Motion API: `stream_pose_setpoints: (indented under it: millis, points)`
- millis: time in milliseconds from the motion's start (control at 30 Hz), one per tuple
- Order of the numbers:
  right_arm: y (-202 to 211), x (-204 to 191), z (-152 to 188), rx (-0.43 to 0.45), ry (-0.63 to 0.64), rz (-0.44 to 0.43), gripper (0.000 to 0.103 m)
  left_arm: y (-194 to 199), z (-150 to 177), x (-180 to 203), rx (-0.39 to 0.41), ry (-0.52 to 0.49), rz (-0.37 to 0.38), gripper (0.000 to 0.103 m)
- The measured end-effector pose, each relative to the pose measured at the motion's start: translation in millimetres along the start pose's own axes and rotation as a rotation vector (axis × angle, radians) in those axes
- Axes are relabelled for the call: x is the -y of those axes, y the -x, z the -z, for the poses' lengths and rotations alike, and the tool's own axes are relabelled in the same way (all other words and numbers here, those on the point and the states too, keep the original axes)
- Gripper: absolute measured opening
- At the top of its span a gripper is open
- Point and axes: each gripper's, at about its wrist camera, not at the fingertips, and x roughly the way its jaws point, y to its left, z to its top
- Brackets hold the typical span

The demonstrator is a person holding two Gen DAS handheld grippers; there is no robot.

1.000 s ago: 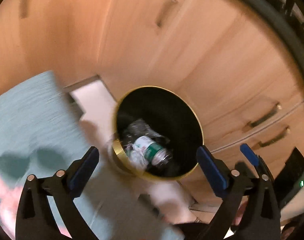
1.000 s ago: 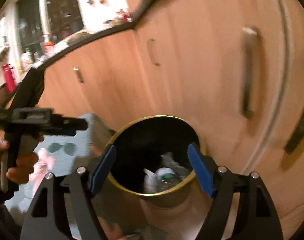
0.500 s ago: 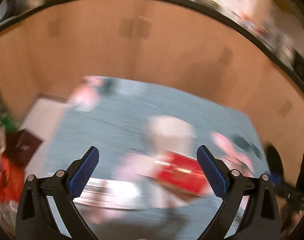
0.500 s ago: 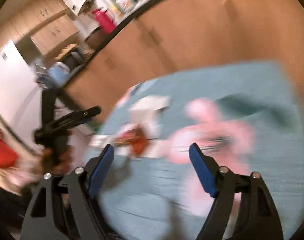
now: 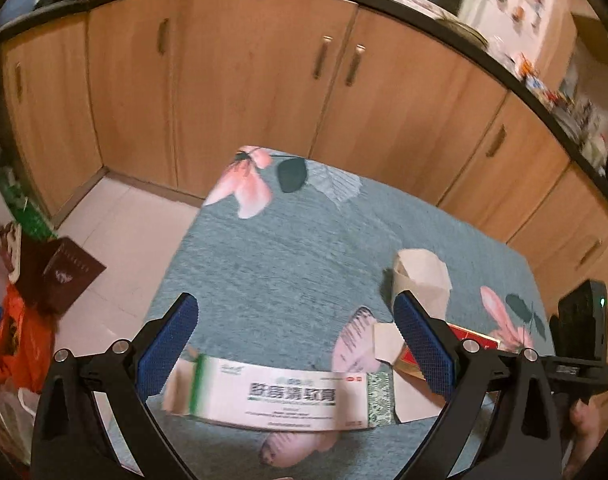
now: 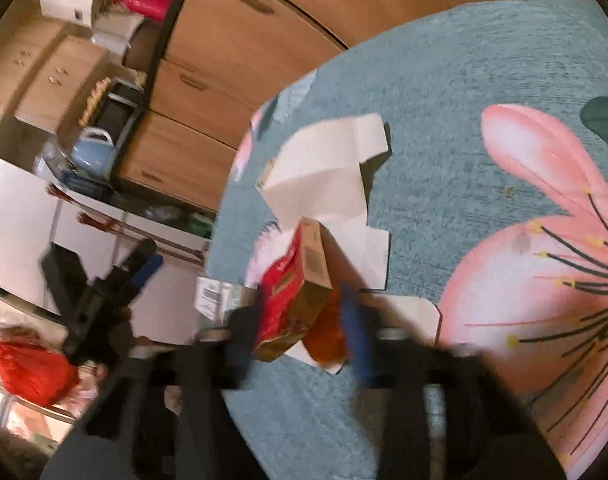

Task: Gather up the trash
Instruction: 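Grasp the red cigarette box with the right gripper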

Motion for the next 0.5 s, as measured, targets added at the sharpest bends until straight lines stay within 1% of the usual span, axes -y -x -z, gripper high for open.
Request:
stream_pose_setpoints:
  millis: [67,100,200,300,367,433,467,500]
  points:
    - [1.8,-9.5,3.3,0.011,0.054,0.023,0.014,-2.9,2.5,9.0,0.001,-0.033,-0.003,0.094]
    - [4.9,-16.4,5.3,0.025,0.08,0.019,0.014,-5.0,3.1,13.5,-0.001,-0.046,-0.001,0.094]
    - [19.5,-26.1,6.3,0.076,0.097,-0.004,0.014,-12.2,2.6,23.7,-0.018,-0.066,0.012,0.094]
    - [46.2,-29.8,9.3,0.126,0.116,-0.01,0.014,-25.7,-0.6,38.3,-0.028,-0.109,-0.005,0.094]
    - [68.8,-27.3,17.5,0.163,0.135,0.011,0.014,-34.8,-5.1,48.5,-0.032,-0.137,-0.015,0.095]
    - [93.9,-20.4,26.6,0.211,0.135,0.039,0.014,-53.0,-12.9,64.1,-0.082,-0.187,-0.025,0.095]
    - [110.4,-10.8,32.9,0.239,0.117,0.055,0.014,-65.9,-17.3,74.2,-0.12,-0.216,-0.019,0.095]
    - [121.0,-4.8,37.5,0.258,0.103,0.069,0.014,-73.6,-18.9,81.4,-0.143,-0.239,0.001,0.095]
